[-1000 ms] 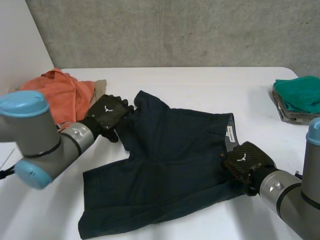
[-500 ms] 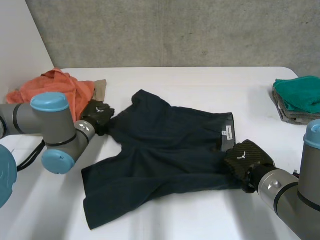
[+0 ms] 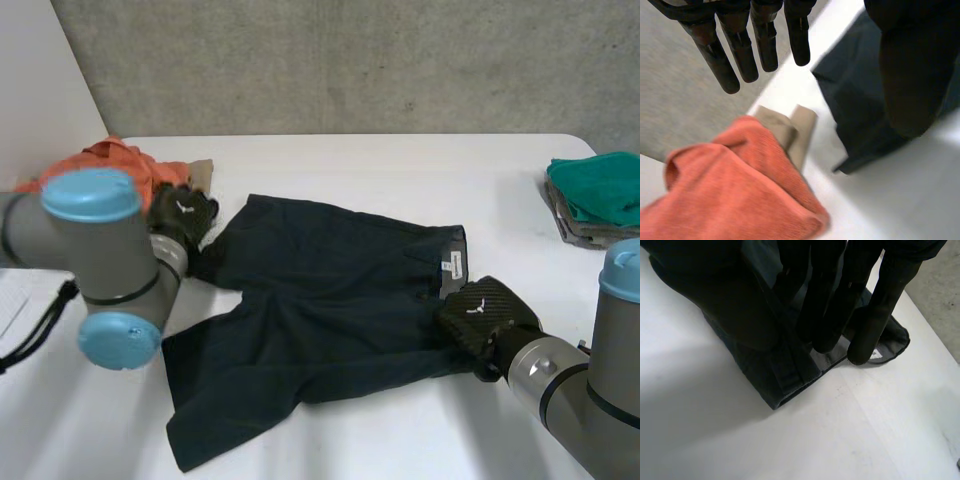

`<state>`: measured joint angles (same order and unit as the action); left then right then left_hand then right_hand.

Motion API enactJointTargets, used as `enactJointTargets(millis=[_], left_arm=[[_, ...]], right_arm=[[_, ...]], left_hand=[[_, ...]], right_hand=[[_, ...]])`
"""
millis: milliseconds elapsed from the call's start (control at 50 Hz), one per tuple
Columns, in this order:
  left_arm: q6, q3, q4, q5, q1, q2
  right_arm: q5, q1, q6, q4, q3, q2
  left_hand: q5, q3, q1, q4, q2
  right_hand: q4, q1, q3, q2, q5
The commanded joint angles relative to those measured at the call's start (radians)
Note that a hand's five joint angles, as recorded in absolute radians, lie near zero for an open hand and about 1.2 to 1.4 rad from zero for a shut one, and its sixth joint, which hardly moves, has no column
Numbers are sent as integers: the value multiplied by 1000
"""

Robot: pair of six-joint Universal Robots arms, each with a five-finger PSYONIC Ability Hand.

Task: Fold the laundry.

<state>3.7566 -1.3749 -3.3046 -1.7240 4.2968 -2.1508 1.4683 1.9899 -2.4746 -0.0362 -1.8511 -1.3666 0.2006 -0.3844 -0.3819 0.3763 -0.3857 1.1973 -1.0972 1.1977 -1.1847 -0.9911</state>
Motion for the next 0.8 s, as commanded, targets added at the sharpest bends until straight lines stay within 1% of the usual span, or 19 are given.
enactJointTargets(millis=[20, 80, 100, 160, 180, 240, 280, 400, 440, 460, 480, 500, 580, 620, 680, 700, 720, 760, 800], left_arm=[[-124, -205, 81, 9, -17, 291], [-173, -286, 151, 38, -40, 368], [-199, -333, 204, 67, -57, 409], [-233, -401, 286, 118, -75, 460], [-257, -439, 331, 150, -78, 485], [-290, -489, 382, 190, -78, 508], [-316, -524, 396, 211, -71, 511], [-336, -562, 360, 211, -60, 464], [-328, -564, 335, 202, -63, 427], [-327, -563, 321, 193, -65, 411], [-325, -555, 298, 173, -63, 392], [-325, -552, 290, 161, -65, 390], [-319, -546, 278, 110, -86, 434], [-313, -543, 289, 107, -104, 472], [-284, -553, 367, 122, -176, 543], [-267, -556, 402, 130, -193, 555], [-224, -558, 487, 148, -230, 568], [-187, -559, 563, 167, -258, 568], [-150, -555, 629, 181, -272, 563]], right_arm=[[4, 1, -24, 42, 12, 9], [6, 1, -24, 64, 15, 20], [7, 1, -24, 67, 16, 21], [7, 1, -23, 68, 20, 23], [7, 1, -23, 68, 20, 24], [9, 0, -23, 68, 20, 26], [9, -2, -24, 70, 18, 26], [10, -10, -24, 70, 15, 26], [12, -10, -24, 67, 15, 26], [17, -11, -24, 64, 13, 24], [17, -13, -23, 61, 13, 23], [18, -13, -23, 58, 12, 20], [21, -13, 2, -5, 1, -20], [15, -16, 35, -109, -3, -69], [3, -17, 109, -243, -16, -107], [0, -17, 173, -331, -29, -127], [0, -19, 206, -361, -39, -135], [1, -23, 253, -418, -48, -141], [-5, -33, 290, -427, -48, -144]], left_hand=[[-117, 127, 124, -119, 128], [-118, 127, 124, -119, 128], [-118, 127, 124, -119, 128], [-118, 127, 124, -119, 128], [-121, 130, 127, -122, 131], [-118, 127, 124, -119, 128], [-115, 124, 121, -116, 125], [-77, 86, 83, -78, 87], [69, -60, -63, 68, -59], [253, -244, -247, 252, -243], [828, -819, -821, 827, -817], [1019, -1010, -1012, 1018, -1009], [1021, -1012, -1014, 1020, -1011], [1021, -1012, -1014, 1020, -1011], [1021, -1012, -1014, 1020, -1011], [1021, -1012, -1014, 1020, -1011], [1021, -1012, -1014, 1020, -1011], [1021, -1012, -1014, 1020, -1011], [1021, -1012, -1014, 1020, -1011]], right_hand=[[199, -299, 199, -212, -231], [199, -299, 199, -212, -231], [199, -299, 199, -212, -231], [199, -299, 199, -212, -231], [199, -299, 199, -212, -231], [199, -299, 199, -212, -231], [199, -299, 199, -212, -231], [199, -299, 199, -212, -231], [199, -299, 199, -212, -231], [199, -299, 199, -212, -231], [199, -299, 199, -212, -231], [199, -299, 199, -212, -231], [199, -299, 199, -212, -231], [199, -299, 199, -212, -231], [199, -299, 199, -212, -231], [199, -299, 199, -212, -231], [199, -299, 199, -212, -231], [199, -299, 199, -212, -231], [199, -299, 199, -212, -231]])
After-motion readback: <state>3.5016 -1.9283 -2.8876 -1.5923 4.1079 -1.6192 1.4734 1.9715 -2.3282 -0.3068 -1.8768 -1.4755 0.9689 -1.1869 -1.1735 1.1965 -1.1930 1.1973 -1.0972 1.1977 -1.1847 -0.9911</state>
